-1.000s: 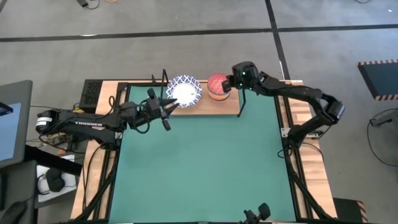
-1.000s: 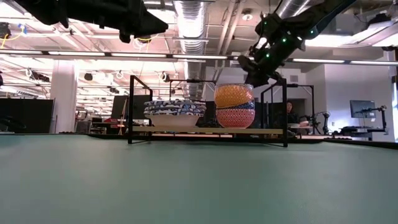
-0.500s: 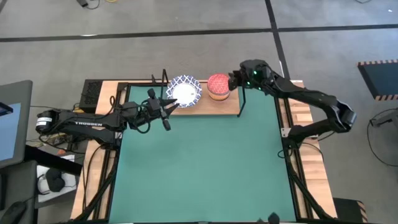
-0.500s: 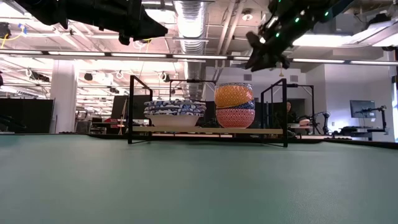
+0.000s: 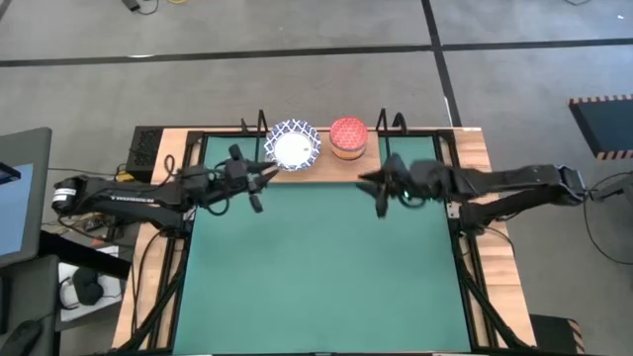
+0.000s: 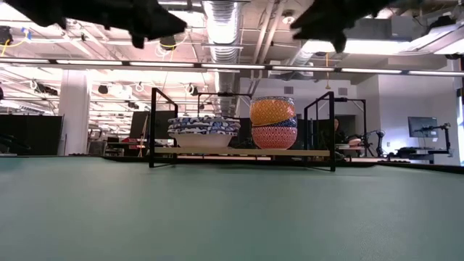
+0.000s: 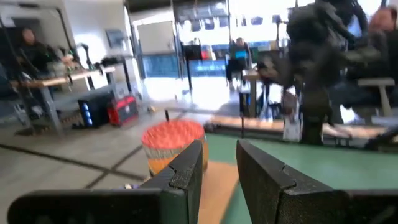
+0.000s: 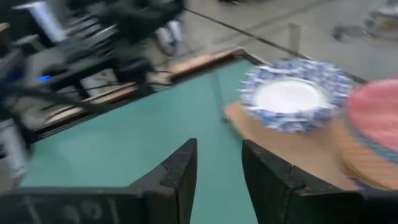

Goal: Place and stack bowls onto a shelf
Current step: Return to Home Position

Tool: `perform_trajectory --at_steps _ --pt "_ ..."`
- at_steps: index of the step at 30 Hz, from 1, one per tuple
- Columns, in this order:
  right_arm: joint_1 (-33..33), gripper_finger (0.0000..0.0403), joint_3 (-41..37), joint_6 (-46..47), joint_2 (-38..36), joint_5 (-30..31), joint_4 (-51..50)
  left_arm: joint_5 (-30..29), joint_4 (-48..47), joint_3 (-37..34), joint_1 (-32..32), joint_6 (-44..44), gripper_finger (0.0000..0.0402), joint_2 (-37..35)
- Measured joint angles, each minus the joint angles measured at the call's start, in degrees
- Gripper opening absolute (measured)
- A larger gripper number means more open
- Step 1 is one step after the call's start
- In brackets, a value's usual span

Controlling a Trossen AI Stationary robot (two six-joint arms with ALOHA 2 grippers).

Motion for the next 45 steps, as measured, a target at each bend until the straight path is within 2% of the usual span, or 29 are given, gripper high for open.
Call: perform_trajectory --at_steps 5,11,15,19,22,24,27,29,32,37,45 --pt "14.23 0.0128 -1.92 -2.17 -3.09 10.41 1.98 -1.17 0.11 -3.71 -2.05 -0.1 0.0087 -8.48" --pt "28.93 0.009 -1.96 -5.48 -4.9 27.34 -2.78 -1.16 5.63 -14.67 -5.2 -1.99 0.0087 -18.93" --pt "35.04 0.0058 -1.97 -2.99 -5.3 36.25 -6.96 -1.67 6.21 -20.38 -6.01 -3.66 0.0087 -24.16" --pt "38.17 0.0027 -5.07 -1.59 -5.48 38.97 -5.49 -1.62 6.44 -23.52 -6.15 -4.72 0.0087 -27.27" --pt "38.95 0.0018 -11.19 -4.68 -6.78 35.36 2.17 -1.61 6.54 -24.75 -6.16 -4.9 0.0087 -28.81" --pt "38.17 0.0018 -16.31 -10.23 -7.55 28.0 14.18 -1.64 6.82 -25.23 -6.16 -4.79 0.0087 -29.35" --pt "34.31 0.0022 -23.14 -17.04 -8.5 13.13 31.01 -1.59 7.34 -25.28 -6.16 -4.41 0.0087 -29.35" --pt "30.81 0.0024 -26.24 -17.9 -9.71 8.42 35.86 -1.43 8.01 -25.28 -6.16 -4.41 0.0087 -29.32" --pt "25.85 0.0021 -28.41 -16.78 -13.16 6.05 34.9 -1.38 7.99 -25.28 -6.16 -4.43 0.0087 -29.34" --pt "18.98 0.0019 -28.59 -15.21 -20.44 -0.91 26.69 -3.11 8.07 -25.28 -6.14 -3.58 0.0087 -29.4" --pt "15.19 0.002 -28.59 -14.9 -34.47 -1.64 12.04 -4.97 5.36 -25.28 -6.11 -3.93 0.0087 -29.38"
